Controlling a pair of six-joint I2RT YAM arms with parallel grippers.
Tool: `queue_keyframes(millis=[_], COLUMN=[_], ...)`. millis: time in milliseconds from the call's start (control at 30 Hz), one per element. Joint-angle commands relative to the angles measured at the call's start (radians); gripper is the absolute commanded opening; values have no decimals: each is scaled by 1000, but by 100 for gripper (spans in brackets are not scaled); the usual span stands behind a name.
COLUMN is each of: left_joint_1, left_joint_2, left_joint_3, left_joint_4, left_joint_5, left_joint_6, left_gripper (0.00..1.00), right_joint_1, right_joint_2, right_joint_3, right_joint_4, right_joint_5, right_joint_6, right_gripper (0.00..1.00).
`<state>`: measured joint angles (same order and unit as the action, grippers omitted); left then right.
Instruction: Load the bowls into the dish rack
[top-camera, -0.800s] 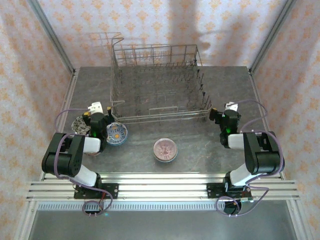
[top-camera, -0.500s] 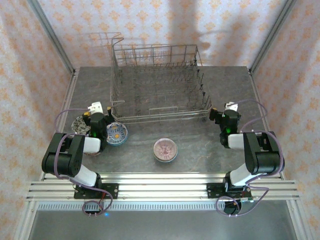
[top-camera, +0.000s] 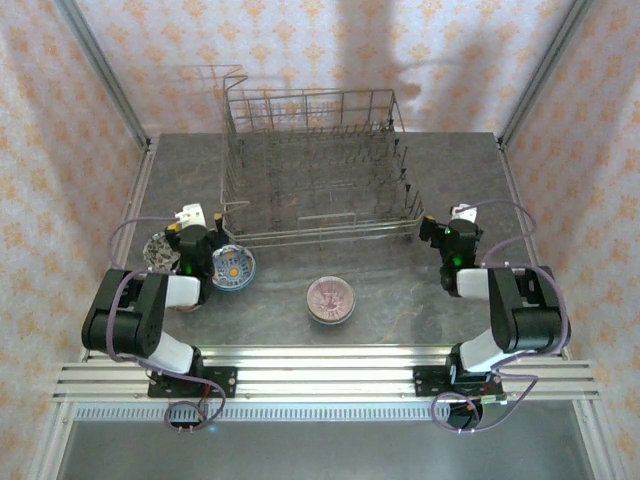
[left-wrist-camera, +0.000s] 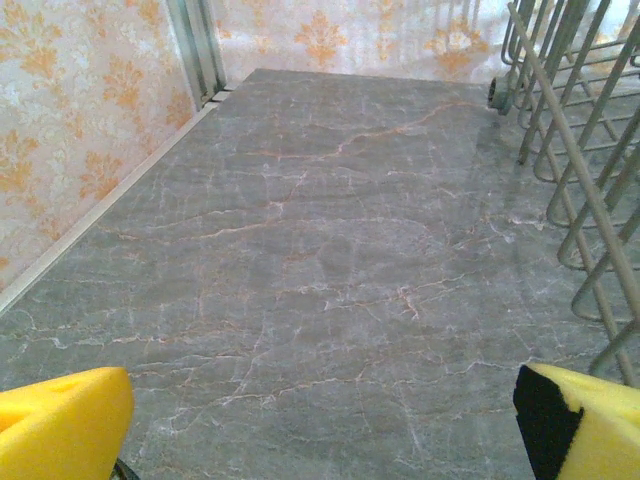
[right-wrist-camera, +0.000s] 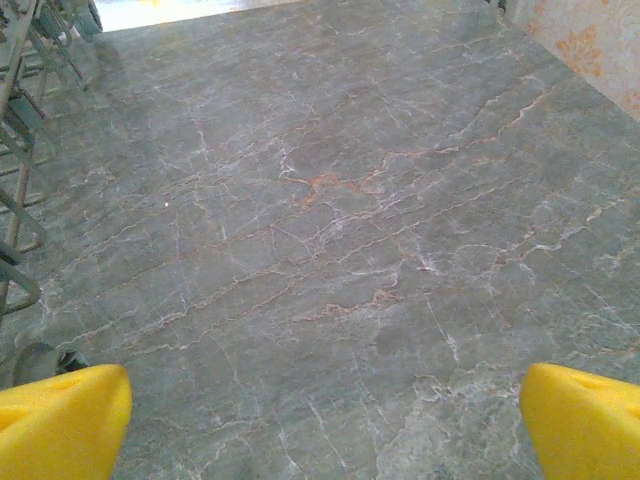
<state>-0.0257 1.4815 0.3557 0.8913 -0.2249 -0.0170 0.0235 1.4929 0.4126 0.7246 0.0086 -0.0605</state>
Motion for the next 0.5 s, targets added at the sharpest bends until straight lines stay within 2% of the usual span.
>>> queue_keyframes(millis=[0,100,200,367,467], left_joint_1=[3,5,5,9,10], left_joint_2=[-115,-192,-295,-505,-590], left_joint_3=[-18,-36,-30,83,182], left_joint_4=[-54,-78,-170,-533,-764], left_joint_5=[-34,-40,-87,-147,-126], left_joint_6=[-14,-15,-34,-81,-187], left_gripper=[99,99,99,99,99], right_joint_1=[5,4,4,4,4], right_joint_2=[-107,-193,-299,-452,-493], right_joint_3=[25,24,82,215,284], right_joint_4=[-79,-159,-386,-738,-872], right_joint_5=[67,109,146,130,78], right_joint_6=[24,47,99,147,163], right_gripper=[99,99,99,99,99])
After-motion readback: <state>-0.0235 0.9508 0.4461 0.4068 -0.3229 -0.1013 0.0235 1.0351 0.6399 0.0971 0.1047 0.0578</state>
